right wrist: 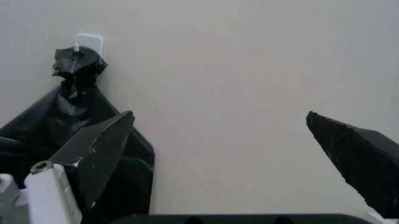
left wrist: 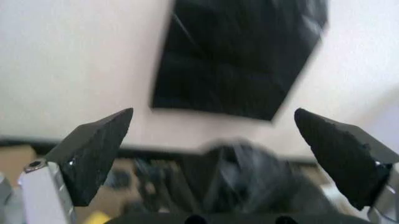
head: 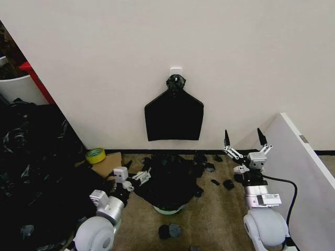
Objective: Place the garbage bag over the trash bin.
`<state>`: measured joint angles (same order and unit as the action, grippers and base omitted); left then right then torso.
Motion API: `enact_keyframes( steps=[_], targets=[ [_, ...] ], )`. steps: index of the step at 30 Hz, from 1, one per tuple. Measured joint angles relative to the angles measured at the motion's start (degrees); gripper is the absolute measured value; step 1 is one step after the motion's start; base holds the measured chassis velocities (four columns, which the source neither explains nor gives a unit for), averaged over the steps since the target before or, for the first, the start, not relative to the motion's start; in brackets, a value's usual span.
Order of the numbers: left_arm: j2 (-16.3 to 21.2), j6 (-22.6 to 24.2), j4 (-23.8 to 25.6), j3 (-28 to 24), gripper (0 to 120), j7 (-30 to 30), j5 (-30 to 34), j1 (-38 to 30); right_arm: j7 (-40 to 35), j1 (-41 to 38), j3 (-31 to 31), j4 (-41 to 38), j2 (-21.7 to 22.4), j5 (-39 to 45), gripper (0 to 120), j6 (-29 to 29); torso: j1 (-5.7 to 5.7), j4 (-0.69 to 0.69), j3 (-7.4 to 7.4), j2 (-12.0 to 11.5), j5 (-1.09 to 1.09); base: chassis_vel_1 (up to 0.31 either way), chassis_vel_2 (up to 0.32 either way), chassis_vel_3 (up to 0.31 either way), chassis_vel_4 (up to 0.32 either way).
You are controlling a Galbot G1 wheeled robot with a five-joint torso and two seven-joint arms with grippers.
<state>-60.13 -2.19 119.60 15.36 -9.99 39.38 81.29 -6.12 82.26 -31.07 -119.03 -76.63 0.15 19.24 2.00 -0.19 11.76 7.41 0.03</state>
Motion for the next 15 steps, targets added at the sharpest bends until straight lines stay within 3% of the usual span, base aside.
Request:
enact_keyframes(
  steps=[7,12,15],
  targets=[
    [-5.96,-4.65,5.79,2.99,100,-6.15,-8.0,1.91,0.27,0.48,-1.69,0.21,1.49,2.45,100,0.0,0.0,0.0,0.0,0.0,0.03,0.0,0.0,0.0,0.0],
    [-9.06,-8.31,8.83,5.27,100,-7.29,-15.86,3.35,0.49,0.45,-1.72,0.19,0.47,2.84,100,0.19,0.0,0.01,0.0,0.0,0.02,0.0,0.0,0.0,0.0],
    [-10.03,-9.48,9.71,6.37,100,-7.58,-17.34,3.85,0.5,0.77,-1.73,0.17,0.03,3.14,100,0.46,-0.01,0.02,-0.01,0.0,0.02,0.0,0.0,0.0,0.0]
  ],
)
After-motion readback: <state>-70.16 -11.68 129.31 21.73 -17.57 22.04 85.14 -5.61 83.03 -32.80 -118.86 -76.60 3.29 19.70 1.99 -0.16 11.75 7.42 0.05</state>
